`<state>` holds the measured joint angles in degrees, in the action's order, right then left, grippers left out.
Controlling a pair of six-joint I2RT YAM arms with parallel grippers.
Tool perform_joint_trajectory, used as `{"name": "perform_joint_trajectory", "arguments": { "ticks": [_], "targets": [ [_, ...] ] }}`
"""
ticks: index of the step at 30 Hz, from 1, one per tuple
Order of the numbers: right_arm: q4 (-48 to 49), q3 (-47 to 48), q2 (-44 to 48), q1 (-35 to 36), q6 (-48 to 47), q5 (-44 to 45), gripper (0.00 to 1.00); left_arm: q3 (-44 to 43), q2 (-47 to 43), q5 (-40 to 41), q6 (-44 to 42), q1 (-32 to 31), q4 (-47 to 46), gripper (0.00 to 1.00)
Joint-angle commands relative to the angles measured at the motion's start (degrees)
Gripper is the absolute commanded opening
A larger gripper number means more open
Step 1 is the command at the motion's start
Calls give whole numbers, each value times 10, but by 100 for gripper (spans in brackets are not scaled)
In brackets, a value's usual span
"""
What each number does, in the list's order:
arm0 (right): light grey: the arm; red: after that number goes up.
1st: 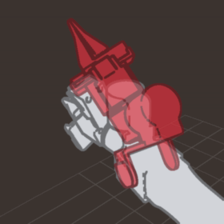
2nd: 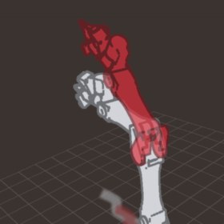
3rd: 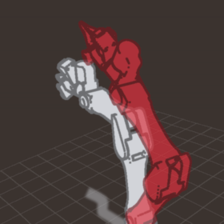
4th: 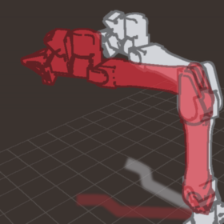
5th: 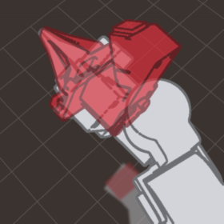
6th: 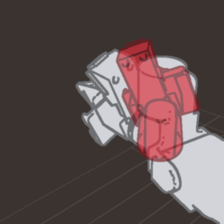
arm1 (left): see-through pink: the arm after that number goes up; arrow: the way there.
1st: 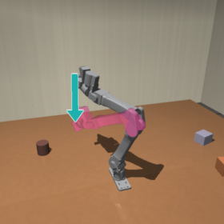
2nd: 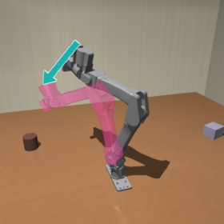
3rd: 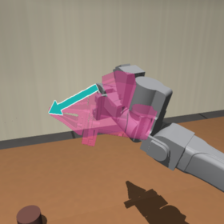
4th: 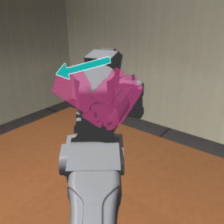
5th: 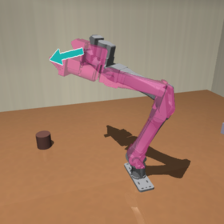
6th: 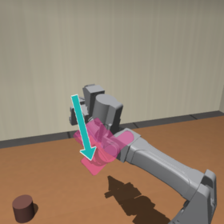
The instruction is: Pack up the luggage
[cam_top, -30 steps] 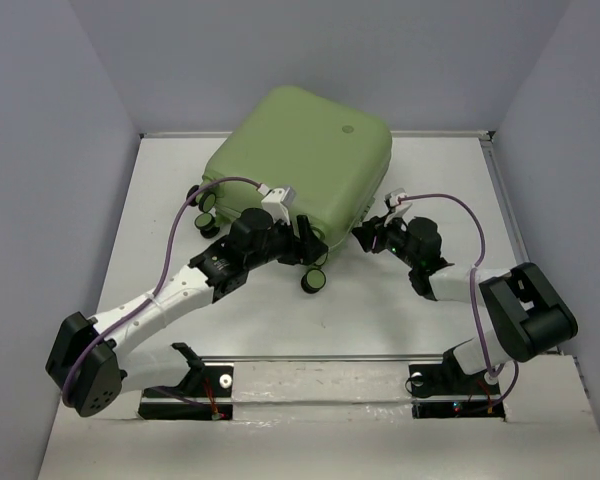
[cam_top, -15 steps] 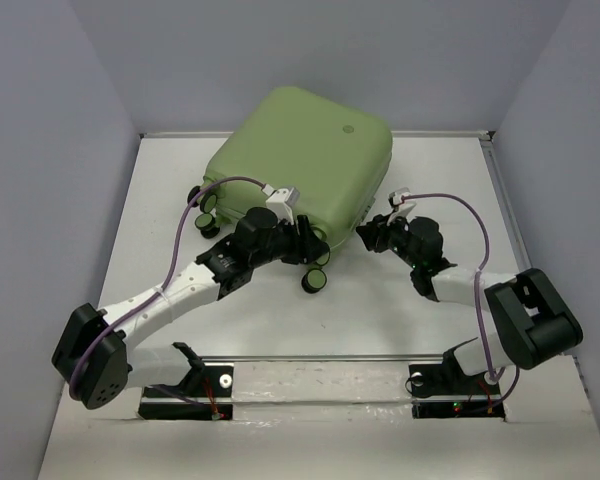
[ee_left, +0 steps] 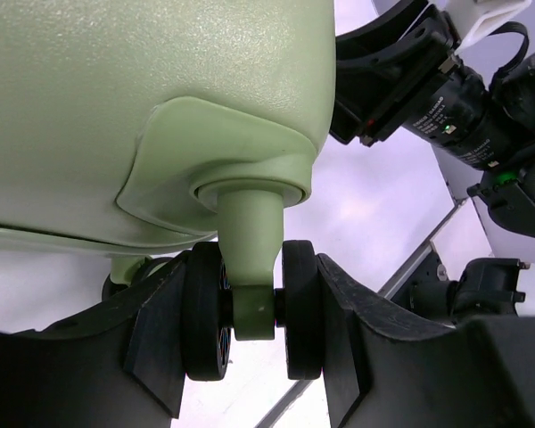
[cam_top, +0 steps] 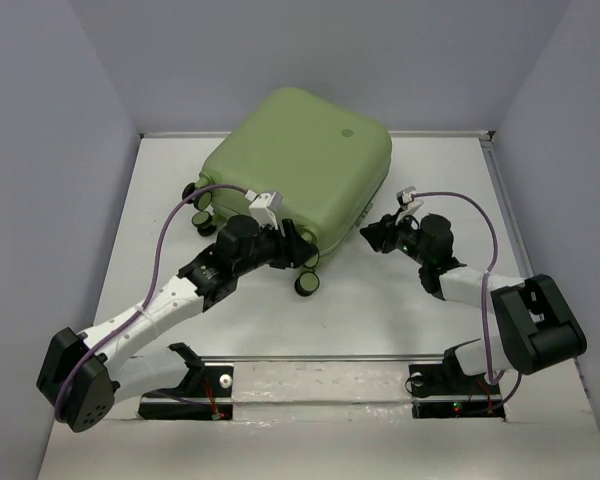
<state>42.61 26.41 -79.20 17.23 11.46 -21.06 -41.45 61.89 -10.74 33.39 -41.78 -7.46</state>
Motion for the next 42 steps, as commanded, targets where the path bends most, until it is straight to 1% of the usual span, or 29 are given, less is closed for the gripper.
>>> {"name": "perform_joint_trajectory", "arguments": {
  "ticks": [1,2,3,6,9,14,18,21,23,25,26,29,30,31,32,34,36,37,39,40,42],
  "targets": [
    [37,20,-14,2,10,-114,41,15,-44,-41,17,6,-48,6],
    [34,20,-16,10,8,-120,43,19,-45,-44,19,7,-52,6],
    [33,20,-16,10,1,-122,47,21,-44,-46,23,7,-55,6],
    [20,30,-23,15,-8,-123,51,26,-41,-50,26,8,-62,6],
    [6,50,-40,15,-19,-123,51,26,-41,-53,26,8,-64,6],
    [17,72,-80,15,-18,-138,51,27,-44,-54,25,9,-64,6],
    [18,86,-94,15,-27,-122,50,30,-48,-57,26,9,-66,6],
    [52,74,-93,15,-21,-85,45,32,-50,-59,26,9,-65,6],
    [63,72,-94,15,-19,-76,42,32,-50,-60,25,9,-65,6],
    [78,69,-94,21,-17,-56,37,31,-48,-60,24,9,-66,6],
    [83,68,-94,21,-16,-49,33,30,-47,-61,24,9,-66,6],
    [100,61,-91,26,-11,-29,26,31,-48,-62,24,10,-68,6],
    [102,57,-90,26,-7,-22,19,30,-48,-61,24,10,-68,6],
    [104,53,-87,26,-7,-14,16,29,-47,-61,23,10,-68,6],
    [106,51,-85,26,-5,-7,15,28,-47,-61,23,9,-68,6],
    [106,40,-80,26,-2,9,8,25,-45,-63,24,9,-69,6],
    [105,29,-75,32,11,21,7,21,-41,-66,26,10,-77,6],
    [106,19,-73,38,17,13,7,15,-37,-70,27,10,-83,6],
    [114,6,-65,60,30,14,7,3,-19,-77,30,10,-93,6],
    [113,0,-61,74,35,29,7,-13,-12,-85,31,10,-106,6],
    [108,-17,-47,128,51,50,7,-34,18,-93,34,9,-118,6]
  ]
}}
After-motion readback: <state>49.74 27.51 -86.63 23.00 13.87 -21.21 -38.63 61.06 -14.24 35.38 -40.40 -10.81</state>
